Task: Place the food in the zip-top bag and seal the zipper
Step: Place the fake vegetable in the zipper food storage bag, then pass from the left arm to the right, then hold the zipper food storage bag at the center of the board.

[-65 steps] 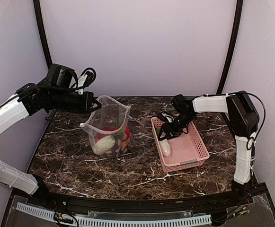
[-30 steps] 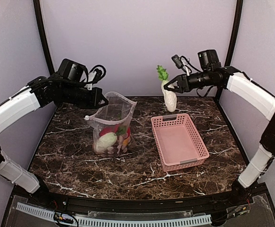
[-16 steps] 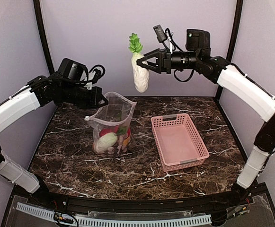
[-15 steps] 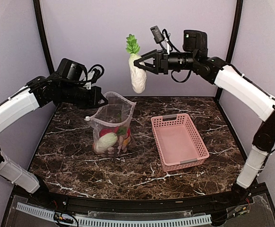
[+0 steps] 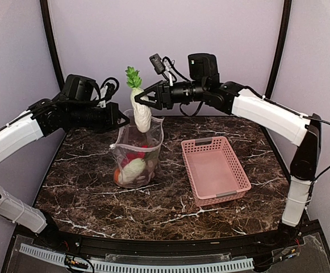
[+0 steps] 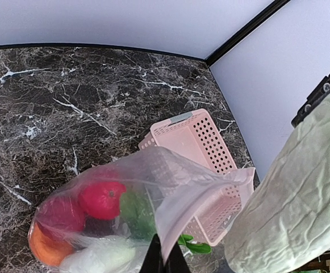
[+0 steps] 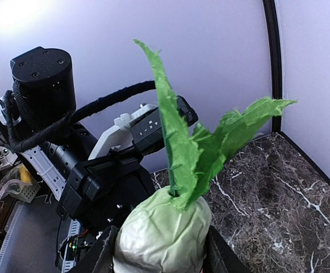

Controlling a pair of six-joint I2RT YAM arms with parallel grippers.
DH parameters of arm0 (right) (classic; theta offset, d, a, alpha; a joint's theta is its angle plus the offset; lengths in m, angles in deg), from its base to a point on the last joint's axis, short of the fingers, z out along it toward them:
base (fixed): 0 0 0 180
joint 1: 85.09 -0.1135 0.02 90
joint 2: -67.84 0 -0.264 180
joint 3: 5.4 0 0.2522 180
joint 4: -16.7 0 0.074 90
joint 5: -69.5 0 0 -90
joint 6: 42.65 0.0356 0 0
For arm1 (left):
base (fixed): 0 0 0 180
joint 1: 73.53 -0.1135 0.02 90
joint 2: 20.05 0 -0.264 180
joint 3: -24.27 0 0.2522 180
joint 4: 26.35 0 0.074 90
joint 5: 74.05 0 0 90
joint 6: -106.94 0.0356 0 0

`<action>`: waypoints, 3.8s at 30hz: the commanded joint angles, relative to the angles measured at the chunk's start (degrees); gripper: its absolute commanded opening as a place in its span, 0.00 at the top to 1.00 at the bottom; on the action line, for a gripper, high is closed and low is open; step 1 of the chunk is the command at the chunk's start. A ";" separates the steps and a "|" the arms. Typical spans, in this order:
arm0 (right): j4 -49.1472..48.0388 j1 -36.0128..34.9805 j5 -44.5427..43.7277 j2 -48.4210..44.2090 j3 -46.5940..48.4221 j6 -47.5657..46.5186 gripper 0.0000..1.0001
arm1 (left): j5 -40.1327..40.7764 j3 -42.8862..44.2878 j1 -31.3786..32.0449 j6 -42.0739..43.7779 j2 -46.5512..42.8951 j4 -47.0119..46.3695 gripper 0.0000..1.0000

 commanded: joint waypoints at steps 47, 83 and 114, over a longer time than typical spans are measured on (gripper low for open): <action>41.82 -15.51 -24.24 -2.72 2.24 -59.03 0.34 | -2.99 -10.46 0.16 12.24 -7.22 -8.44 0.99; 36.47 -13.13 -20.55 -10.75 -6.94 -50.56 1.00 | -17.74 -42.11 1.06 20.18 -34.87 -32.71 0.41; 36.03 -12.91 -20.12 -10.15 -7.72 -48.79 1.00 | -14.27 -47.56 2.90 27.88 -22.33 -54.31 0.82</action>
